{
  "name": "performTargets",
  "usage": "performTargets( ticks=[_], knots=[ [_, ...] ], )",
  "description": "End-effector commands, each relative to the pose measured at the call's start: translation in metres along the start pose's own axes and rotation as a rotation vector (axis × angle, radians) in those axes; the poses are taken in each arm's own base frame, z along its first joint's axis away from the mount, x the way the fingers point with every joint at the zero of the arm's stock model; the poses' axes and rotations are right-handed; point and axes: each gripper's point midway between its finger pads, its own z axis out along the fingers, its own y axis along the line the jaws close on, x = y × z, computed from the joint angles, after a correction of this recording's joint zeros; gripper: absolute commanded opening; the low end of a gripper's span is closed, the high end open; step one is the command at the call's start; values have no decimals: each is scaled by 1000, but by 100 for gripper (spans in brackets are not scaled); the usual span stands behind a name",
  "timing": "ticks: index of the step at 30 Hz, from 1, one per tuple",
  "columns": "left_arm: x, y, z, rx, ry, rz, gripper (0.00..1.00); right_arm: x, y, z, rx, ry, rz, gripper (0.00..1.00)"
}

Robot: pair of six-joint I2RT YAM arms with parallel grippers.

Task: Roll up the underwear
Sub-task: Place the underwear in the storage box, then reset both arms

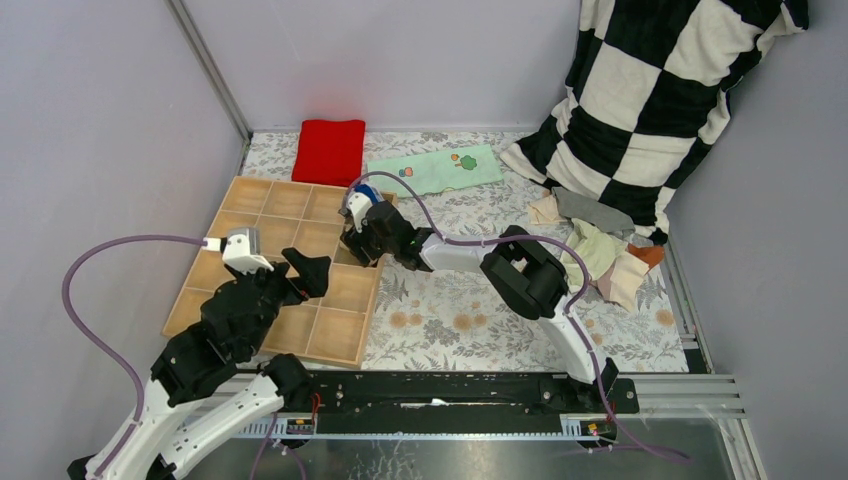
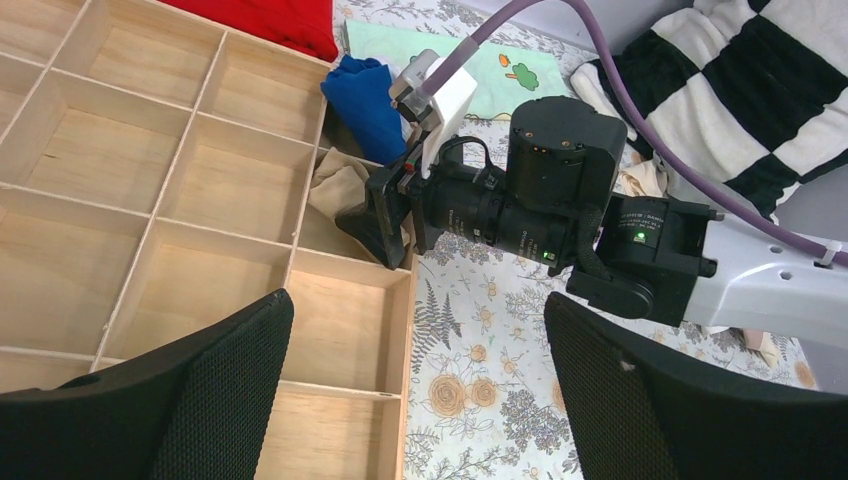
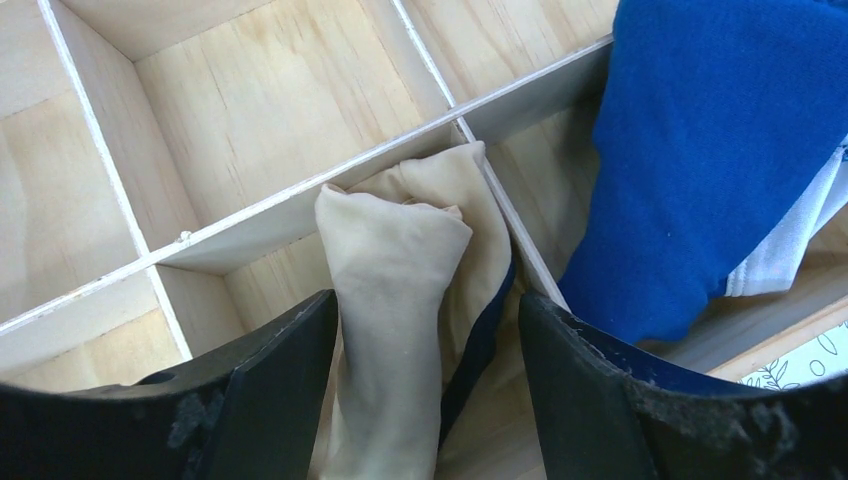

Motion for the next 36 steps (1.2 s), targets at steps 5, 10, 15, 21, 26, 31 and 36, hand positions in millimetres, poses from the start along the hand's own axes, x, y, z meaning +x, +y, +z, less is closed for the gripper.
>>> performTargets(
  ticks=[5,10,15,21,26,31,36],
  knots=[
    [-3,8,0,-26,-40,-21,99,-89,0,-46,12,-180,10,99],
    [0,9,3,-38,-30,-13,99,-106,-8,-89,66,-244,71,100],
    [-2,15,0,-70,-40,-43,99,-104,-26,-136,179,-236,206,100],
    [6,4,7,-39,8,-5,99,-11,-41,-219,179,120,443,100],
    [14,-3,15,-23,48,35,99,22,-64,-284,280,183,521,100],
    [18,0,19,-61,65,39,99,29,-78,-344,380,94,550,100],
    [17,0,18,-58,62,35,99,30,-92,-393,508,-16,550,100]
  ],
)
